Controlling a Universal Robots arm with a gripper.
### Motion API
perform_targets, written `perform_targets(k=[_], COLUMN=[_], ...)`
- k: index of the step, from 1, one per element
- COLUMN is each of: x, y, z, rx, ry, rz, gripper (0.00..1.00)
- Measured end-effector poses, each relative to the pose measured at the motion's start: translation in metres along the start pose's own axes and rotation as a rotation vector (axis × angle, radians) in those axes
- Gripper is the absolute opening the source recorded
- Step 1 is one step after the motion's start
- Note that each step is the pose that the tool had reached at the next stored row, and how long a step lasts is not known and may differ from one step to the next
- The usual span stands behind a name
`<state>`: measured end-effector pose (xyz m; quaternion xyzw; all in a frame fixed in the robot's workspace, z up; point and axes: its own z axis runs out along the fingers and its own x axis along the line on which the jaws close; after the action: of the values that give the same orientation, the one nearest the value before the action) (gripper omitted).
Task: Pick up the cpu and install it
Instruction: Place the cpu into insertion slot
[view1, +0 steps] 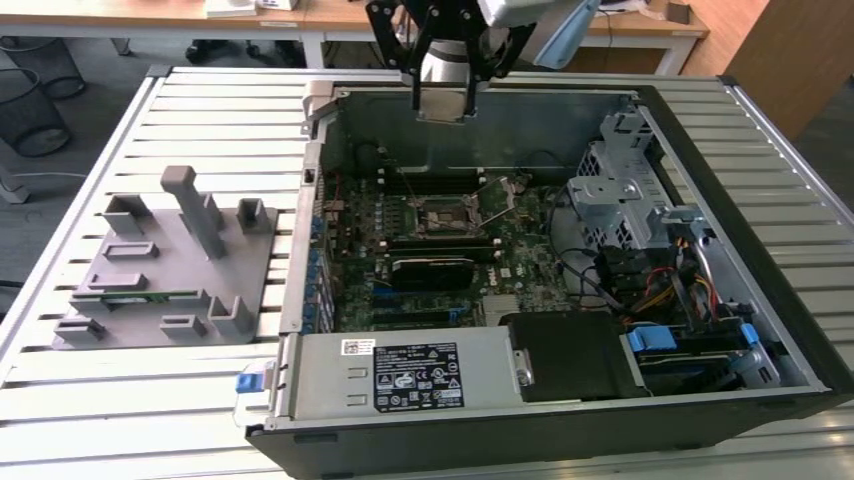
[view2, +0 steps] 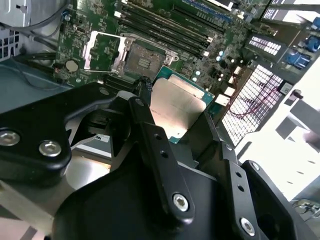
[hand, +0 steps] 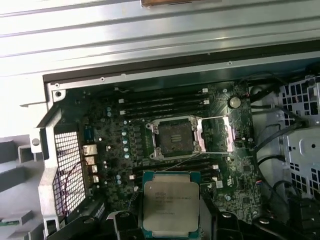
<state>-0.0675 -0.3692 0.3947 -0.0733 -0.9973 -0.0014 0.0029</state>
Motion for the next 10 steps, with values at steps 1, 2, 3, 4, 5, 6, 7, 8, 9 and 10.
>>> perform_targets(k=[1,2,3,4,5,6,7,8,9,10], x=[0.0000,0.0000,0.0000,0.0000,0.0000,0.0000,0.0000,0.0000,0.0000,0.0000], y=[0.0000,0.0000,0.0000,0.0000,0.0000,0.0000,0.0000,0.0000,0.0000,0.0000], z=[0.0002,0.0004,0.0006,0.0009,0.0011,0.0013,0.0016,0.0018,0.0020,0.0023], rx=[0.0000,0.0000,0.0001,0.0001,0.0001,0.0002,0.0003,0.0003,0.0004,0.0006], ry=[-0.0001,-0.0001,-0.0001,-0.0002,-0.0003,-0.0003,-0.0004,-0.0005,-0.0005,-0.0006], rz=[0.013,0.027,0.043,0.058,0.073,0.087,0.100,0.114,0.129,0.143], gripper=[0.54,0.54,0.54,0.54,0.54,0.54,0.54,0.54,0.54,0.54])
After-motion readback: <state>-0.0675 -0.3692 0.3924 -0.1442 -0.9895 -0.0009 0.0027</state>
